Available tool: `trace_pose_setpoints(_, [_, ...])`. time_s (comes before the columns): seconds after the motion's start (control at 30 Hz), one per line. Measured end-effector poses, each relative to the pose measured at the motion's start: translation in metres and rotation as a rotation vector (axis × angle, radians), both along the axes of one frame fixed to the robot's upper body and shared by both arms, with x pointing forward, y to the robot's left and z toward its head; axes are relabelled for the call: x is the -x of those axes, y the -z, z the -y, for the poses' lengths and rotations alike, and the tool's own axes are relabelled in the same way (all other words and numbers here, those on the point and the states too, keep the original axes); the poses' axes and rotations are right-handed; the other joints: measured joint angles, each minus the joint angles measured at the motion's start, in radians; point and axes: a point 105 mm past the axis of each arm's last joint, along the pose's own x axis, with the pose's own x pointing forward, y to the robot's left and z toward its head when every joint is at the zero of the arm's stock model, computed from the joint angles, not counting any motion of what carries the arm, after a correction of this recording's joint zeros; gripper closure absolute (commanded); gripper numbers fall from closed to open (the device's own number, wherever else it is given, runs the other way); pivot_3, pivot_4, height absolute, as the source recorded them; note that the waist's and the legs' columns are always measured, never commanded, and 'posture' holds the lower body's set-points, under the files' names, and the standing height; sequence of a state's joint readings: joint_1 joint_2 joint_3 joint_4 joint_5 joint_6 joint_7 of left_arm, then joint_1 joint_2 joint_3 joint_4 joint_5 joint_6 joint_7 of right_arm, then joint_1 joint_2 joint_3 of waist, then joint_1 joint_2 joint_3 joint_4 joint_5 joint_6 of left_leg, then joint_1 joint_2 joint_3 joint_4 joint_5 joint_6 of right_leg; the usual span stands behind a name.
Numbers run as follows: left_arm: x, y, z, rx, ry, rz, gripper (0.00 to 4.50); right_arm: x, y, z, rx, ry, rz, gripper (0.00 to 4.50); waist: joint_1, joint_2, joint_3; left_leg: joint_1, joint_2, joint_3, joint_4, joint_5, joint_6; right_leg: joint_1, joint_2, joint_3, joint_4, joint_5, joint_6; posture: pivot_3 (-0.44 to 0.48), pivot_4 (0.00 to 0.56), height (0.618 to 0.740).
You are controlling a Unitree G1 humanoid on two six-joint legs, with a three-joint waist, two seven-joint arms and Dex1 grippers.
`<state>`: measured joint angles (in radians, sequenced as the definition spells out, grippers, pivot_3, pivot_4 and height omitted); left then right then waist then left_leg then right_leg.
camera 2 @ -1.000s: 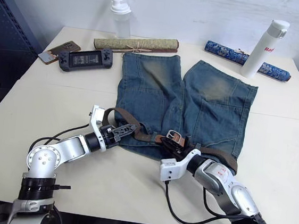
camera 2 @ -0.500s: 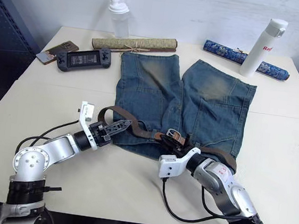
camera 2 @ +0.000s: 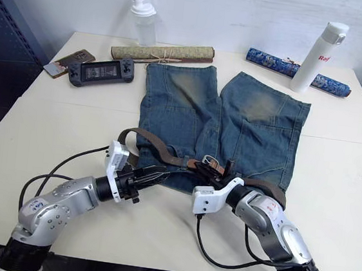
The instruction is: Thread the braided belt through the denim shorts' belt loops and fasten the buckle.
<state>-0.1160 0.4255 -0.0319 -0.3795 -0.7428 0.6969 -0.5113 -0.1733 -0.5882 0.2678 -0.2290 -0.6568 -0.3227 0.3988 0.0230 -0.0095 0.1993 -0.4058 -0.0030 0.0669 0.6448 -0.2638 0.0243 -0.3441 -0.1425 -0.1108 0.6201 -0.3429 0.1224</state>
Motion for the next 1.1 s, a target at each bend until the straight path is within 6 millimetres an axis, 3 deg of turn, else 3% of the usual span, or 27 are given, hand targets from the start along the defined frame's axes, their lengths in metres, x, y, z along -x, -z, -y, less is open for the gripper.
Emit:
trace_pose_setpoints(0.07, [-0.002, 0.011, -0.003, -0.080, -0.018, 0.006, 2.99, 0.001, 0.001, 0.000, 0.000, 0.001, -0.006, 4.50, 0.001, 0.000, 0.000, 0.000, 0.000, 0.000, 0.000, 0.000, 0.000, 0.000, 0.000, 0.000, 0.000, 0.000, 0.000, 0.000, 0.150, 0.717])
trace_pose_setpoints(0.13, [-0.005, 0.035, -0.008, -0.219, -0.029, -0.004, 2.99, 0.001, 0.001, 0.000, -0.005, 0.001, -0.009, 4.50, 0.001, 0.000, 0.000, 0.000, 0.000, 0.000, 0.000, 0.000, -0.001, 0.000, 0.000, 0.000, 0.000, 0.000, 0.000, 0.000, 0.150, 0.717])
trace_pose_setpoints(0.47, [-0.010, 0.037, 0.002, -0.346, -0.003, 0.104, 2.99, 0.006, -0.016, 0.009, -0.035, 0.039, -0.009, 4.50, 0.006, 0.001, 0.000, 0.000, -0.001, -0.002, 0.000, -0.002, -0.003, 0.001, -0.003, -0.002, 0.001, 0.000, 0.000, 0.000, 0.150, 0.717])
trace_pose_setpoints(0.7, [-0.009, 0.039, 0.001, -0.367, 0.004, 0.102, 2.99, 0.008, -0.070, 0.029, -0.101, 0.080, 0.066, 4.50, 0.005, 0.002, -0.001, 0.001, 0.000, -0.002, -0.001, -0.003, -0.002, 0.001, -0.004, -0.003, 0.000, 0.000, 0.000, 0.000, 0.150, 0.717])
trace_pose_setpoints(0.83, [-0.009, 0.039, 0.001, -0.367, 0.004, 0.101, 2.99, 0.010, -0.079, 0.034, -0.098, 0.077, 0.065, 4.50, 0.006, 0.002, -0.001, 0.001, 0.000, -0.002, -0.001, -0.003, -0.002, 0.001, -0.005, -0.003, 0.000, 0.000, 0.000, 0.000, 0.150, 0.717])
trace_pose_setpoints(1.0, [-0.009, 0.039, 0.001, -0.366, 0.005, 0.099, 2.99, 0.007, -0.090, 0.055, -0.051, 0.139, 0.104, 4.50, 0.006, 0.002, -0.001, 0.001, 0.000, -0.002, -0.001, -0.003, -0.002, 0.002, -0.005, -0.004, 0.000, 0.000, 0.000, 0.000, 0.150, 0.717])
trace_pose_setpoints(1.1, [-0.009, 0.039, 0.002, -0.364, 0.007, 0.098, 2.99, 0.000, -0.091, 0.080, 0.008, 0.205, 0.116, 4.50, 0.008, 0.002, -0.001, 0.001, -0.001, -0.002, 0.000, -0.003, -0.001, 0.002, -0.005, -0.004, 0.000, 0.000, 0.000, 0.000, 0.150, 0.717])
